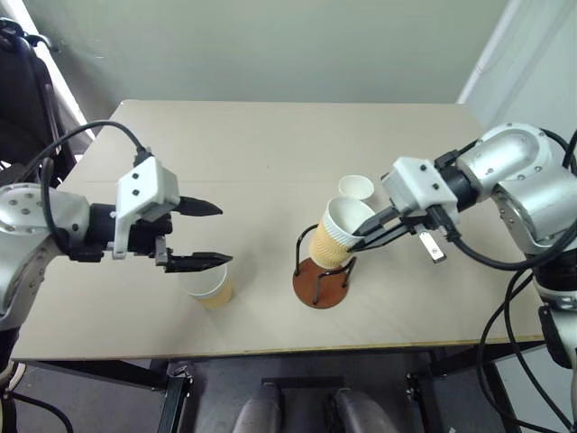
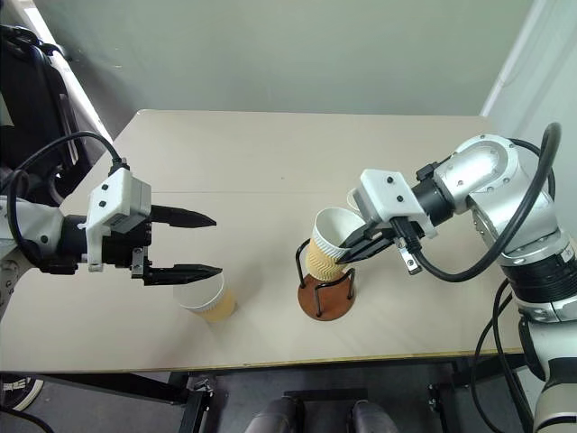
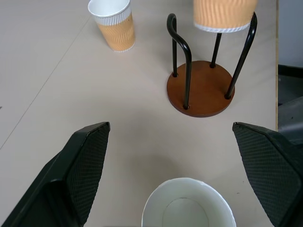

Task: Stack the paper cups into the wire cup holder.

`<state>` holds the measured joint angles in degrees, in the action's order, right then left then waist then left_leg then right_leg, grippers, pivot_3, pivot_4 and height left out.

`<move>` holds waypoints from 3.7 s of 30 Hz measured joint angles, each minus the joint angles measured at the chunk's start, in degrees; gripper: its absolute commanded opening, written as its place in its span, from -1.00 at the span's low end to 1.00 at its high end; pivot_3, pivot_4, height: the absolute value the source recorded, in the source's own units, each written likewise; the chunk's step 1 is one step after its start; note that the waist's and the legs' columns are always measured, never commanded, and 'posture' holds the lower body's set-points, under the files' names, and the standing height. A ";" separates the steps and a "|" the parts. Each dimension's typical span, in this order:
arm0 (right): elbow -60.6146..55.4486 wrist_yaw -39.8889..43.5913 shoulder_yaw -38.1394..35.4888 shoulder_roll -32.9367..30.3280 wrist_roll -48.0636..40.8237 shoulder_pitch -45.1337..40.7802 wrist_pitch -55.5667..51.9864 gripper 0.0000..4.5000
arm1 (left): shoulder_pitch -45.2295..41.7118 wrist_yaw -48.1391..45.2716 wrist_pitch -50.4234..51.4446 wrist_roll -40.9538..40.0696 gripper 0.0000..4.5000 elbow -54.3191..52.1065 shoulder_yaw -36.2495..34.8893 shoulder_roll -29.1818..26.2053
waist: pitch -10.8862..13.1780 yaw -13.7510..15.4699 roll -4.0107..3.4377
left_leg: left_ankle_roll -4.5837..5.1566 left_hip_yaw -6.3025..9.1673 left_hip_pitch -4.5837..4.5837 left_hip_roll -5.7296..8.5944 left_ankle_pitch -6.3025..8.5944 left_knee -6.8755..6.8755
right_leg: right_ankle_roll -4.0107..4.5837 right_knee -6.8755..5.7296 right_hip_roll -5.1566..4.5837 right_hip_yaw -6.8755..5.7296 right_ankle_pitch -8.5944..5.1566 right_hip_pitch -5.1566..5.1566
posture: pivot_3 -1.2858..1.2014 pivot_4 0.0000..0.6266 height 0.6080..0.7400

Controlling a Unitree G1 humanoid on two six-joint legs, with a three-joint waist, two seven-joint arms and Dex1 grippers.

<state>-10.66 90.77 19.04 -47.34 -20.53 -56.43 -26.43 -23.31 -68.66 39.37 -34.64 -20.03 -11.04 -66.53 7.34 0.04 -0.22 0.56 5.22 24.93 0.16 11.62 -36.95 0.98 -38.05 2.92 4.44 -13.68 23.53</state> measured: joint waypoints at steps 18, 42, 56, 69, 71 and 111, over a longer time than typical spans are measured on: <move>33.75 -4.92 1.75 6.05 14.81 -15.44 15.99 0.98 | 2.22 0.59 1.66 -1.53 0.98 -2.26 -1.95 -0.98 | 0.00 -0.05 0.00 | -0.06 0.07 0.00 0.00 -0.04 0.10 | 0.18 -0.07 0.00 -0.01 0.07 0.17 | 0.03 -0.52 1.00; 79.36 -17.34 8.08 21.97 39.82 -20.98 47.15 -0.25 | 6.40 5.14 6.66 -5.33 0.98 -8.36 -6.16 -1.53 | 0.04 -0.26 -0.06 | -0.58 0.11 0.07 -0.15 -0.25 0.79 | 0.48 -0.06 0.01 -0.29 0.19 0.41 | 0.03 -0.52 1.00; 49.50 0.99 1.94 6.60 11.37 -22.71 30.04 -0.99 | 4.92 5.08 6.07 -5.37 0.98 -7.78 -5.63 -2.00 | 0.04 -0.19 -0.07 | -1.14 0.17 0.20 -0.28 -0.41 0.96 | 0.66 0.10 0.02 -0.68 0.06 0.41 | 0.03 -0.52 1.00; 10.67 1.55 7.01 -2.29 -14.51 -11.66 6.67 -0.99 | 2.25 0.65 2.97 -6.45 0.98 -5.55 -2.69 -1.63 | 0.02 -0.45 -0.02 | -0.83 0.28 -0.21 -0.41 -0.54 0.84 | 0.86 -0.18 0.18 -0.74 -0.02 0.10 | 0.03 -0.52 1.00; 10.70 1.55 7.24 -1.68 -13.04 -11.47 7.08 -0.99 | 2.26 -0.83 2.83 -8.63 0.98 -5.56 -4.70 -1.25 | 0.02 -0.49 -0.01 | -0.82 0.28 -0.20 -0.41 -0.53 0.83 | 0.87 -0.21 0.18 -0.75 -0.03 0.11 | 0.03 -0.52 1.00; 14.38 1.18 9.45 4.90 2.95 -6.96 9.92 0.98 | 16.25 -4.76 1.59 -5.88 0.98 -6.38 -14.13 -4.41 | 0.00 -0.75 0.02 | -0.84 0.34 -0.15 -0.45 -0.44 0.81 | 1.01 -0.31 0.21 -0.86 -0.07 0.17 | 0.03 -0.52 1.00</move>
<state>3.72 91.95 28.48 -42.44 -17.59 -63.39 -16.50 -7.06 -73.42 40.95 -40.52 -26.41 -25.17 -70.94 7.33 -0.71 -0.21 -0.28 5.57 24.78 -0.29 11.18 -36.14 1.99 -38.36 3.12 3.58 -13.75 23.70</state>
